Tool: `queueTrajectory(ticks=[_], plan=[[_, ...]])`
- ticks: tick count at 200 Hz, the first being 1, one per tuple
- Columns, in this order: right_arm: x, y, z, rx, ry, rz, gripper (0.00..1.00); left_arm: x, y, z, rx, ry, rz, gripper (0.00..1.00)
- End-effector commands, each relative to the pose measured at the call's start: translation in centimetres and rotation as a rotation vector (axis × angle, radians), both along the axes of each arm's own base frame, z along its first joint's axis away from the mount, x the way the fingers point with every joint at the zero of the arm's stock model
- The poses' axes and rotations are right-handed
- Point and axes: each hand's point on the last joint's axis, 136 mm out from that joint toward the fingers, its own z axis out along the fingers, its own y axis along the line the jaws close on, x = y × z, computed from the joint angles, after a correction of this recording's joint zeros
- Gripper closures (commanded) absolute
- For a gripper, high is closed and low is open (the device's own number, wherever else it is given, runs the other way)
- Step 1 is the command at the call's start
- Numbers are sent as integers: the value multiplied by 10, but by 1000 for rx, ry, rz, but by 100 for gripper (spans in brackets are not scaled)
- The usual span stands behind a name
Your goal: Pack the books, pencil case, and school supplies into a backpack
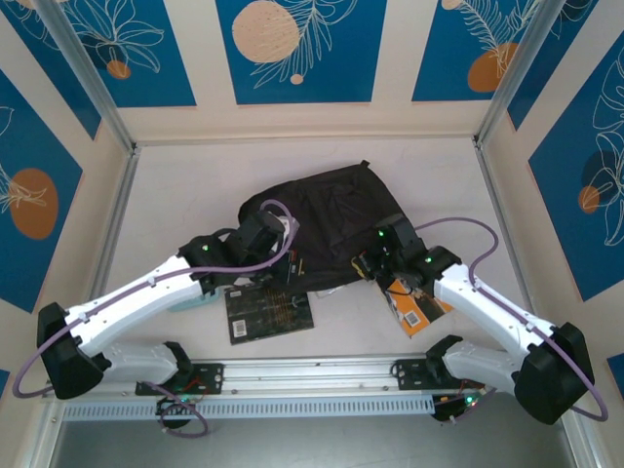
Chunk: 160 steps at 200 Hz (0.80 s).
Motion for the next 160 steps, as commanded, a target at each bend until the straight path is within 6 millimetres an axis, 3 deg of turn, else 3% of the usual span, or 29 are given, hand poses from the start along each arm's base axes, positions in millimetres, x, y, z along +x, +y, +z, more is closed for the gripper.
queueTrajectory(ticks=[1, 83, 160], plan=[[-5, -29, -7, -118, 19, -49, 100, -2, 23, -2, 76, -40, 26, 100], [-5, -51, -13, -159, 15, -54, 100, 3, 59, -6, 193, -113, 87, 100], [4, -63, -17, -152, -13, 61, 100, 17, 69, -4, 257, -159, 105, 100]])
